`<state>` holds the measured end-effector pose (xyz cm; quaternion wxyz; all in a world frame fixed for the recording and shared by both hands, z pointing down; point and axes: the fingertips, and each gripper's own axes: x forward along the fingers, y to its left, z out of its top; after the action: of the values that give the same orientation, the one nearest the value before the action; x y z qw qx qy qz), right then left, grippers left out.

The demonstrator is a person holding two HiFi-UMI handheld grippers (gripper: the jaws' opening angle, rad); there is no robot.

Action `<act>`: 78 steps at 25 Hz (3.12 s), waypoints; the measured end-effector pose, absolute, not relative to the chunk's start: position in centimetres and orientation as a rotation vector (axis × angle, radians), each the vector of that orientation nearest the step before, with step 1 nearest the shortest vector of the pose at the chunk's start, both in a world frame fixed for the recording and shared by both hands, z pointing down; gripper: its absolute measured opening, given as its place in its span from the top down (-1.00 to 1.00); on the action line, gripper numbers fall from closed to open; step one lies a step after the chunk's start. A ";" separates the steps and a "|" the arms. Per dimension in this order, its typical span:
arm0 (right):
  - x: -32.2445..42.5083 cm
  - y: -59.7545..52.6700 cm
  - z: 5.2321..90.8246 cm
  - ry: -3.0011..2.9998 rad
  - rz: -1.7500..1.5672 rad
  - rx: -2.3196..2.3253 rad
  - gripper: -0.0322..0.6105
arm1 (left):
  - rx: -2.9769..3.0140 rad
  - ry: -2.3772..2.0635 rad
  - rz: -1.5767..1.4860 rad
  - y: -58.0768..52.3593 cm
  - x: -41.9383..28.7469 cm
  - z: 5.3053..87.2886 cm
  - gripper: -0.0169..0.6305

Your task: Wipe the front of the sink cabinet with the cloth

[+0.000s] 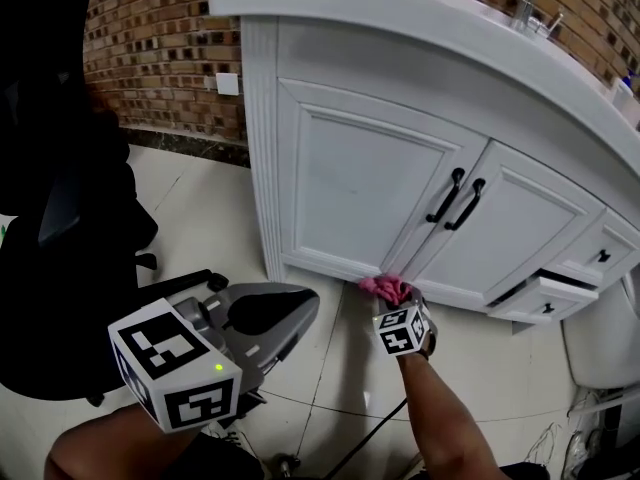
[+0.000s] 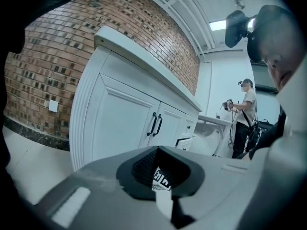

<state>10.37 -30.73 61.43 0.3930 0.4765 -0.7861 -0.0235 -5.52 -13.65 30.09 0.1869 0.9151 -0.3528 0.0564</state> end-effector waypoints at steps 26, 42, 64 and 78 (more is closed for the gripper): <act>2.5 -28.0 16.3 -1.954 -1.201 1.491 0.47 | 2.588 -0.946 -0.038 -12.6 -6.5 26.7 0.93; 1.2 -31.2 19.4 -1.917 -1.236 1.507 0.47 | 2.559 -0.964 -0.050 -13.3 -7.3 26.9 0.93; 1.7 -32.1 29.3 -1.966 -1.055 1.456 0.47 | 2.541 -0.973 -0.039 -13.6 -7.8 27.3 0.93; 2.0 -32.0 36.7 -1.981 -0.945 1.391 0.47 | 2.533 -1.001 -0.014 -14.0 -8.1 28.1 0.93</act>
<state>1.98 -31.96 36.71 0.2682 0.5158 -0.7344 -0.3502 -8.09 -14.01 28.07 0.2073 0.9099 -0.3594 -0.0049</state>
